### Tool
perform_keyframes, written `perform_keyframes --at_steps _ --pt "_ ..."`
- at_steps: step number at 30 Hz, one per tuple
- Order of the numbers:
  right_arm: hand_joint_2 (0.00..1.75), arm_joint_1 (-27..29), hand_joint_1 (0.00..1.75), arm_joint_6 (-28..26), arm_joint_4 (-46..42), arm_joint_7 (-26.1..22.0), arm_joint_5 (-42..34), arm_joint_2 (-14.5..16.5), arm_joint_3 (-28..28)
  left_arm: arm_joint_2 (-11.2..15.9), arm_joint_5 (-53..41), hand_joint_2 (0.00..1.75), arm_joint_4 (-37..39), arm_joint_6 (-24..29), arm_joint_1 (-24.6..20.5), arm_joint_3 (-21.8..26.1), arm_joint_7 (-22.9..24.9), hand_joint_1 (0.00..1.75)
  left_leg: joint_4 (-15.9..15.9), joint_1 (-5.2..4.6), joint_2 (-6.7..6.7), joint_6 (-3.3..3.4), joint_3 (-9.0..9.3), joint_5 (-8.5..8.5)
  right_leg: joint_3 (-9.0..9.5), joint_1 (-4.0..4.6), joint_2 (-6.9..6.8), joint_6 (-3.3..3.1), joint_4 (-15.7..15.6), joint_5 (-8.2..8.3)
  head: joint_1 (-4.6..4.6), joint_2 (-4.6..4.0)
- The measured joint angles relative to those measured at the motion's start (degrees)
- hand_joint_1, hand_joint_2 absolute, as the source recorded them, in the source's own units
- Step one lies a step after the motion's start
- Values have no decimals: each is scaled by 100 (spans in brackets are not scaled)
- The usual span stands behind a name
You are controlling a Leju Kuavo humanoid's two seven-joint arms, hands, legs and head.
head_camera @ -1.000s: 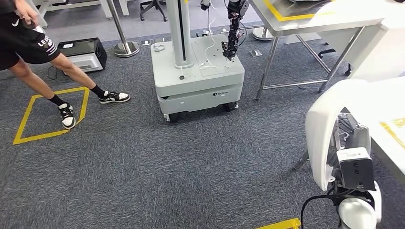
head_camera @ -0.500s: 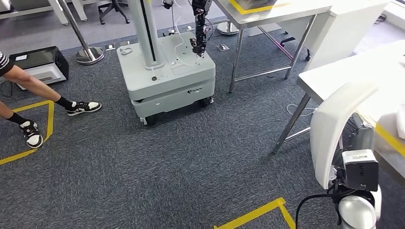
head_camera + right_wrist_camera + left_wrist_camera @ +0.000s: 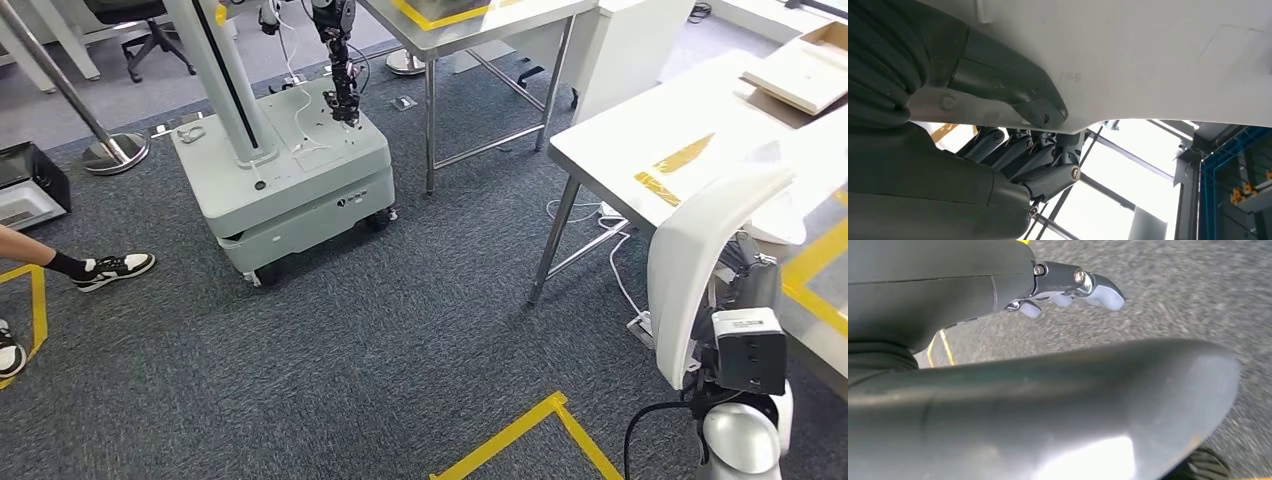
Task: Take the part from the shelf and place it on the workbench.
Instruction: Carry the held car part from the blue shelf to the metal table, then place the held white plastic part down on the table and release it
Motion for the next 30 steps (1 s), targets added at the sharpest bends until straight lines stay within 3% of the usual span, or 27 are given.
perform_keyframes --at_steps 2,4,6,8,10,11,13,15,17,19,21,23,25,26,27,28,30 --pt "175 -14 175 -40 1 37 37 15 -1 5 -40 0 1 -40 -14 -4 1 0 -200 -11 -121 35 89 11 -51 -15 136 92 -3 41 2 0" --pt "175 -32 175 -45 0 104 51 26 -16 2 -63 0 0 -65 -32 -10 1 0 -233 -18 15 110 103 57 -91 -37 201 178 -20 84 2 0" --pt "175 -99 175 -15 2 156 57 27 -43 -7 -88 0 0 -68 -40 -15 6 0 -283 -9 172 197 100 110 -219 -20 -61 224 203 -67 25 0" --pt "175 -174 175 21 5 170 67 27 -54 -11 -125 0 0 -47 -27 -20 43 0 -296 -23 336 241 76 130 -524 1 -379 249 871 -443 49 0" --pt "175 -201 175 52 22 172 76 28 -52 -16 -151 0 1 -8 -12 -23 97 0 -280 -38 502 248 45 130 -783 1 -448 272 1508 -695 51 0" --pt "175 -207 175 65 36 173 81 29 -51 -22 -155 0 2 12 -11 -23 116 0 -271 -41 582 249 34 129 -779 1 -460 275 1571 -682 52 0" --pt "175 -253 175 86 69 171 100 31 -49 -42 -128 0 2 39 -17 -23 126 0 -252 -43 732 242 27 122 -404 7 -548 258 997 -399 52 0" --pt "175 -341 175 93 94 158 118 36 -45 -55 -90 0 1 71 -25 -22 125 0 -234 -64 857 214 32 104 38 40 -792 193 235 -179 50 0" --pt "175 -421 175 89 103 140 129 48 -44 -57 -67 0 1 106 -29 -21 143 0 -232 -83 956 160 48 93 157 78 -896 120 -23 -146 46 0" --pt "175 -458 175 90 101 150 142 67 -46 -60 -42 0 0 122 -33 -21 201 0 -244 -79 1028 94 68 85 144 71 -770 59 -53 -100 45 0" --pt "175 -490 175 101 93 197 172 105 -52 -65 -25 0 0 122 -31 -20 266 0 -83 -63 801 27 13 -51 153 26 -656 -11 -98 -50 38 0" --pt "175 -516 175 108 81 242 221 163 -57 -68 -24 0 2 126 -20 -19 311 0 512 -39 460 -19 -242 -396 147 -3 -543 -54 -117 -18 28 0" --pt "175 -487 175 104 54 267 258 218 -69 -67 -47 0 2 128 -4 -17 361 0 1217 -27 366 -39 -566 -675 129 -6 -403 -63 -111 -8 23 0" --pt "175 -452 175 98 25 273 267 242 -87 -65 -69 0 2 128 1 -17 387 0 1356 -19 361 -45 -634 -671 126 -9 -328 -60 -107 -5 23 0" --pt "175 -414 175 93 -12 279 272 263 -111 -63 -96 0 2 128 2 -17 411 0 1242 -7 351 -49 -585 -540 125 -17 -251 -52 -98 -3 23 1" --pt "175 -377 175 89 -58 283 276 285 -139 -61 -121 0 1 128 1 -17 428 0 920 12 313 -55 -437 -332 126 -29 -176 -35 -86 -4 23 1" --pt "175 -331 175 89 -146 291 286 321 -195 -61 -152 0 2 128 0 -17 442 0 143 63 36 -78 -86 -9 96 -49 -30 31 -37 -12 22 1"
